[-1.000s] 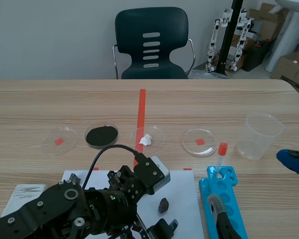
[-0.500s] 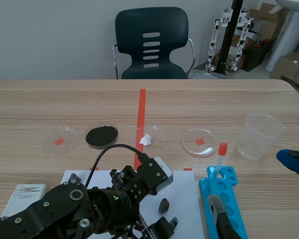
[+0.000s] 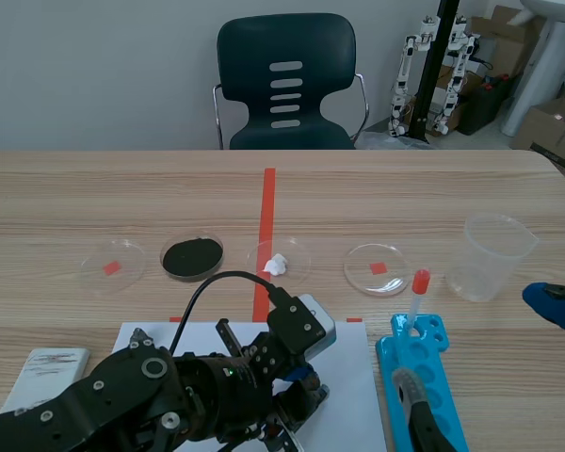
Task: Pick up the right mineral with the left hand
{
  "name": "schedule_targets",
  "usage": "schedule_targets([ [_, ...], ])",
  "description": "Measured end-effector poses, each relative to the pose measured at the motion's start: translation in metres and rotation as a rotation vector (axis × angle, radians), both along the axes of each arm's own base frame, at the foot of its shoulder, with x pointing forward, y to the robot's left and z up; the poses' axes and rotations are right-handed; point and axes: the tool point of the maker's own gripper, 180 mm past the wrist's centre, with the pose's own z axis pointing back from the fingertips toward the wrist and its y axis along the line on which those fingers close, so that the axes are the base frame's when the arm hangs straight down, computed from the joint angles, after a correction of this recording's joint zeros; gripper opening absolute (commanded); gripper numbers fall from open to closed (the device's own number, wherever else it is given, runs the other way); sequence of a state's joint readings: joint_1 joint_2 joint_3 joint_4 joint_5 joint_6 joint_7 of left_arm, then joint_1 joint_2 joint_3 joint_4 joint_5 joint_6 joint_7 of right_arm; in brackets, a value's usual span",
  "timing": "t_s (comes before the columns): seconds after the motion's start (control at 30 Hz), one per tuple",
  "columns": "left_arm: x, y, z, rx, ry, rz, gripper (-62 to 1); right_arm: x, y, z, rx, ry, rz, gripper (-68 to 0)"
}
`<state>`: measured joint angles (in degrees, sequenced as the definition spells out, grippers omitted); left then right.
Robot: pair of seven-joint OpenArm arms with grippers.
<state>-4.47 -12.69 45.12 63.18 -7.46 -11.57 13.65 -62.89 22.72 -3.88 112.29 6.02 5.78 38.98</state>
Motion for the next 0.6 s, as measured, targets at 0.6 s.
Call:
schedule_targets([
  [0.6, 0.003, 0.005, 0.016, -0.009, -0.046, -0.031, -51.8, 0.000, 0.000, 0.000, 0.000, 0.000, 0.000, -2.0],
])
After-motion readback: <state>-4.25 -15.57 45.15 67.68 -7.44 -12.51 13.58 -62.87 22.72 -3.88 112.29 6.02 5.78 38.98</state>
